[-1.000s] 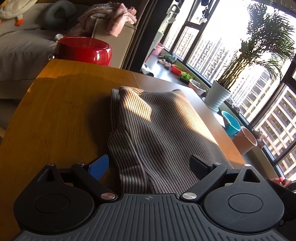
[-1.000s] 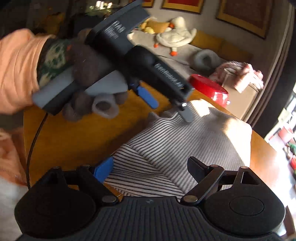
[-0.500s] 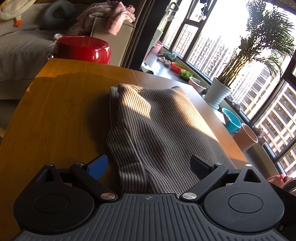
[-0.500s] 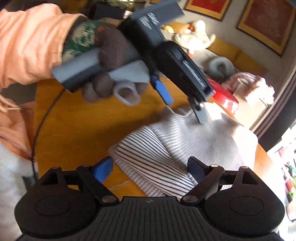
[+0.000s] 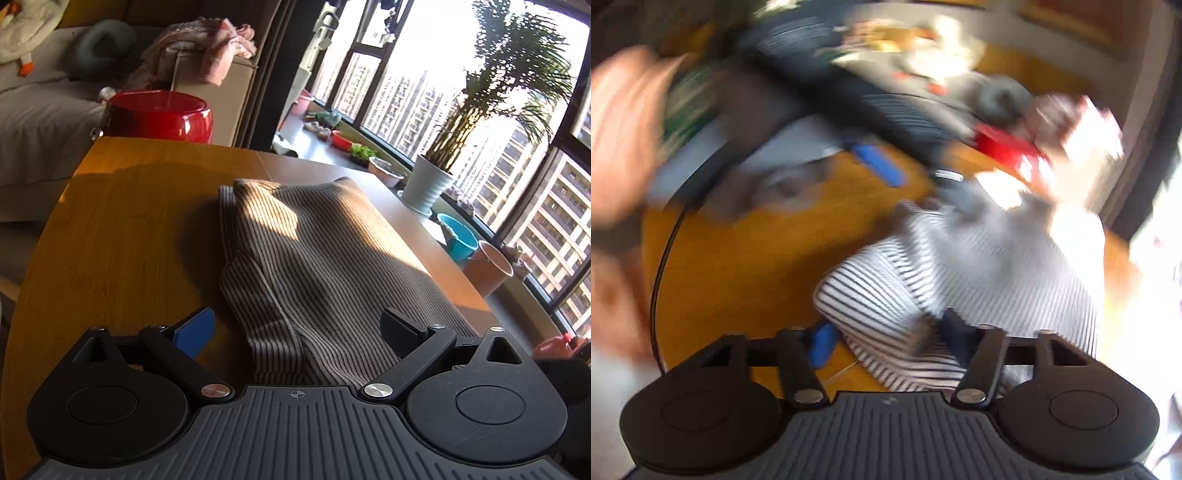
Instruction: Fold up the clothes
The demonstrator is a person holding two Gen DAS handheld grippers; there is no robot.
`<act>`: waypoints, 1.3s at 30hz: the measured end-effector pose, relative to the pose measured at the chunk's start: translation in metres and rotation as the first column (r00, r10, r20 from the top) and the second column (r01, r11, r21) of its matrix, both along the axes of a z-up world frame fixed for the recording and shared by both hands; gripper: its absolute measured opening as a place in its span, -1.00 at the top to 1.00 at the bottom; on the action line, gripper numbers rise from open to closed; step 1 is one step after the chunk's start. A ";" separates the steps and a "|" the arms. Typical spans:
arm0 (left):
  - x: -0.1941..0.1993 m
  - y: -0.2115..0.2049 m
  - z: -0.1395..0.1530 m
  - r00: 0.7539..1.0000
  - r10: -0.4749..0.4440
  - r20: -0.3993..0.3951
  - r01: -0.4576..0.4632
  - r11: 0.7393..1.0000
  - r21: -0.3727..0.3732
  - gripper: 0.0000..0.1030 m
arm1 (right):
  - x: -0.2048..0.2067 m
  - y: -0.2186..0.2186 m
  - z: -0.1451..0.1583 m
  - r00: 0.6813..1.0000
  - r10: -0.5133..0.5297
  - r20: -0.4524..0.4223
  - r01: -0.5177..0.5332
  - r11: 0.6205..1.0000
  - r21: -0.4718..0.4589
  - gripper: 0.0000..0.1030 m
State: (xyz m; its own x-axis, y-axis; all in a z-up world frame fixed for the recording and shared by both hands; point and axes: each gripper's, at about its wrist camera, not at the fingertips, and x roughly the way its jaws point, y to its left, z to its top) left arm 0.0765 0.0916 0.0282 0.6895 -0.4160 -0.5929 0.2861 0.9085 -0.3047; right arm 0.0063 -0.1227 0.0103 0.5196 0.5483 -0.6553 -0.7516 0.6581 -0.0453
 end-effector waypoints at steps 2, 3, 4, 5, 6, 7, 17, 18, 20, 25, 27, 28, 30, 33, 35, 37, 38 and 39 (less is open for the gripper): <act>-0.012 -0.002 0.005 0.998 -0.060 0.036 0.059 0.998 0.029 -0.98 | 0.026 -0.019 0.003 0.981 -0.069 -0.179 0.094 0.987 0.132 0.21; -0.019 -0.005 0.006 0.993 -0.102 0.057 0.098 0.993 0.059 -0.98 | 0.040 -0.029 0.005 0.958 -0.093 -0.270 0.148 0.971 0.190 0.28; -0.027 -0.008 0.007 0.987 -0.144 0.078 0.137 0.987 0.090 -0.99 | 0.053 -0.039 0.006 0.927 -0.110 -0.360 0.206 0.948 0.242 0.35; -0.035 -0.011 0.008 0.978 -0.186 0.097 0.174 0.977 0.121 -1.00 | 0.066 -0.048 0.008 0.887 -0.119 -0.446 0.267 0.920 0.286 0.38; -0.043 -0.014 0.009 0.967 -0.228 0.114 0.210 0.966 0.153 -1.00 | 0.068 -0.051 0.006 0.880 -0.112 -0.461 0.274 0.914 0.301 0.39; -0.050 -0.018 0.009 0.955 -0.269 0.127 0.243 0.951 0.189 -1.00 | 0.070 -0.054 0.004 0.874 -0.105 -0.475 0.280 0.907 0.315 0.39; -0.068 -0.082 -0.021 0.850 -0.493 0.182 0.353 0.792 0.498 -1.00 | 0.076 -0.058 -0.002 0.867 -0.092 -0.490 0.285 0.898 0.335 0.38; -0.066 -0.087 -0.024 0.844 -0.505 0.178 0.362 0.783 0.506 -1.00 | 0.076 -0.059 -0.002 0.866 -0.089 -0.493 0.285 0.897 0.338 0.38; -0.063 -0.093 -0.030 0.832 -0.529 0.167 0.381 0.764 0.520 -1.00 | 0.080 -0.059 -0.004 0.859 -0.083 -0.505 0.292 0.890 0.350 0.38; -0.064 -0.097 -0.043 0.812 -0.548 0.203 0.374 0.754 0.541 -0.96 | 0.084 -0.054 -0.002 0.856 -0.083 -0.510 0.284 0.900 0.330 0.38; -0.063 -0.096 -0.046 0.809 -0.549 0.210 0.382 0.762 0.523 -0.82 | 0.084 -0.049 0.002 0.863 -0.093 -0.496 0.272 0.914 0.302 0.37; -0.062 -0.095 -0.046 0.808 -0.548 0.217 0.385 0.770 0.509 -0.70 | 0.083 -0.046 0.006 0.869 -0.101 -0.484 0.265 0.922 0.284 0.35; -0.058 -0.092 -0.044 0.811 -0.537 0.232 0.388 0.790 0.474 -0.51 | 0.077 -0.042 0.017 0.893 -0.124 -0.432 0.246 0.939 0.239 0.26; -0.050 -0.085 -0.040 0.834 -0.500 0.232 0.384 0.829 0.405 -0.23 | 0.060 -0.046 0.041 0.948 -0.161 -0.273 0.214 0.961 0.177 -0.12; -0.036 -0.073 -0.037 0.866 -0.459 0.198 0.394 0.871 0.293 -0.16 | 0.046 -0.051 0.057 0.975 -0.180 -0.128 0.196 0.972 0.131 -0.31; -0.020 -0.060 -0.034 0.896 -0.418 0.153 0.393 0.904 0.168 -0.11 | 0.028 -0.052 0.065 0.985 -0.162 0.052 0.160 0.986 0.048 -0.49; -0.013 -0.054 -0.032 0.908 -0.399 0.130 0.388 0.916 0.107 -0.09 | 0.021 -0.052 0.064 0.984 -0.140 0.108 0.140 0.990 0.006 -0.54; -0.006 -0.049 -0.031 0.917 -0.384 0.110 0.380 0.923 0.054 -0.08 | 0.013 -0.052 0.063 0.980 -0.116 0.163 0.123 0.992 -0.037 -0.57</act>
